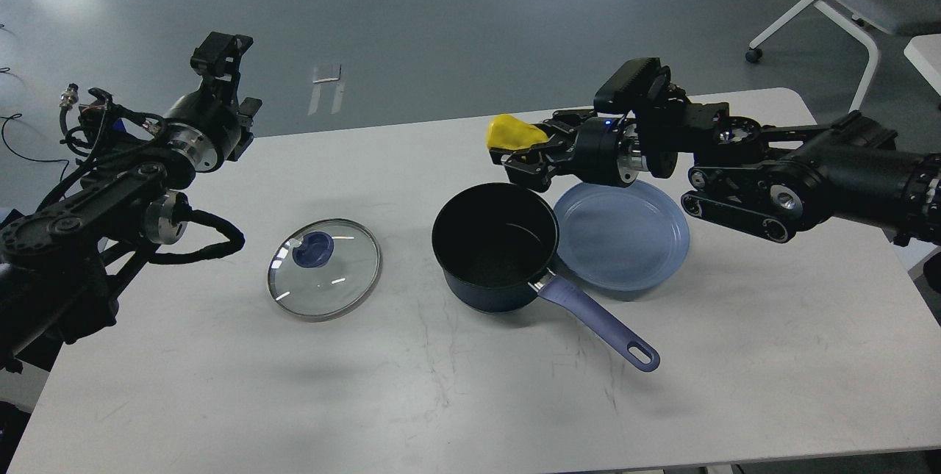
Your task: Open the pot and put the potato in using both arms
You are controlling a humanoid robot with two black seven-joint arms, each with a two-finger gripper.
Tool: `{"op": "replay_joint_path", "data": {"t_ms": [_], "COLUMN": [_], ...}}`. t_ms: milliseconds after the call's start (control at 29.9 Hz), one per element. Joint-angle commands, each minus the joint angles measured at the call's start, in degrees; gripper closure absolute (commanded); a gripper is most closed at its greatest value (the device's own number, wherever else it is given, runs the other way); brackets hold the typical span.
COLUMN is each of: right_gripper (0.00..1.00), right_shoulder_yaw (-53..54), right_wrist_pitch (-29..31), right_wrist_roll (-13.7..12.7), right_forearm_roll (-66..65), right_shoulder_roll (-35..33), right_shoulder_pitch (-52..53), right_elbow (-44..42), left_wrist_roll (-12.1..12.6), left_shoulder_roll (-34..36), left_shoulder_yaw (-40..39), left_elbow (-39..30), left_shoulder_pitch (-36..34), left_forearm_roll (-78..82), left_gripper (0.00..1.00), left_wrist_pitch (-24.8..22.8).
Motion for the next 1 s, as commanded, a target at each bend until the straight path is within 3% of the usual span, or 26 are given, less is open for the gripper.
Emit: {"op": "replay_joint_path", "data": {"t_ms": [0, 33, 67, 100, 134, 167, 201, 435, 502, 602, 669, 702, 769, 802, 869, 970], "right_gripper": [0.69, 0.65, 0.50, 0.26, 0.14, 0.03, 0.00, 0.00, 0.00, 0.00, 0.00, 0.00, 0.00, 0.00, 0.00, 0.00], "right_shoulder_yaw": [-5.04, -5.67, -6.72, -7.08, -7.08, -7.08, -7.25, -5.06, -3.31, -1.02, 5.27, 7.40, 14.59, 14.63, 22.59, 30.07], "right_wrist_pitch": [0.53, 0.62, 0.79, 0.79, 0.79, 0.79, 0.79, 0.71, 0.79, 0.70, 0.97, 1.23, 5.42, 5.45, 10.44, 16.76], "right_wrist_roll": [2.32, 2.58, 2.73, 2.73, 2.68, 2.68, 2.59, 2.32, 2.24, 2.06, 1.89, 1.62, -0.65, -0.66, -2.50, -5.13], "right_forearm_roll": [0.65, 0.91, 1.79, 2.75, 3.20, 3.72, 4.69, 8.12, 10.66, 13.74, 22.48, 26.37, 45.20, 45.30, 62.10, 75.40], "right_shoulder_roll": [3.06, 3.16, 3.16, 3.07, 3.07, 2.98, 2.81, 0.87, -0.18, -1.50, -2.72, -3.08, -4.48, -4.49, -6.24, -8.08], "right_shoulder_pitch": [0.84, 0.84, 0.84, 0.50, 0.32, 0.23, 0.14, 0.49, 0.67, 0.58, 0.06, -0.21, -1.96, -1.97, -3.72, -7.75], "right_elbow": [-0.30, -0.04, 0.22, 0.23, 0.23, 0.23, 0.31, 0.14, 0.40, 0.93, 1.98, 2.42, 4.35, 4.36, 4.62, 3.66], "left_wrist_roll": [0.09, 0.09, 0.09, 0.09, 0.09, 0.09, 0.18, 1.15, 2.99, 8.16, 13.78, 14.59, 14.86, 14.86, 14.25, 12.49], "left_shoulder_roll": [0.17, 0.26, 0.43, 0.52, 0.61, 0.61, 0.87, 0.87, 0.70, 0.70, 0.61, 0.35, -0.36, -0.36, -1.76, -2.20], "left_shoulder_yaw": [-0.09, -0.09, -0.09, -0.09, -0.18, -0.18, -0.44, -2.02, -3.16, -5.80, -9.30, -9.84, -10.81, -10.81, -11.43, -14.49], "left_elbow": [0.00, 0.00, 0.00, -0.09, -0.09, -0.09, -0.09, -0.27, -0.53, -1.93, -2.46, -2.46, -2.55, -2.55, -2.90, -4.74], "left_shoulder_pitch": [0.00, 0.00, 0.00, 0.00, 0.09, 0.00, 0.09, 0.09, 0.17, 0.53, 1.31, 1.67, 2.89, 2.90, 4.04, 6.93], "left_forearm_roll": [-0.13, -0.13, -0.13, -0.13, -0.22, -0.13, -0.22, -1.18, -1.62, -4.51, -10.47, -11.20, -11.99, -11.99, -12.34, -12.35], "left_gripper": [0.01, 0.01, 0.01, 0.01, 0.01, 0.01, 0.01, 0.01, 0.01, 0.01, 0.01, 0.01, 0.01, 0.01, 0.01, 0.01], "left_wrist_pitch": [-0.01, -0.01, -0.10, -0.10, -0.18, -0.27, -0.45, -0.80, -1.06, -2.64, -5.27, -6.07, -7.65, -7.66, -7.92, -8.88]}}
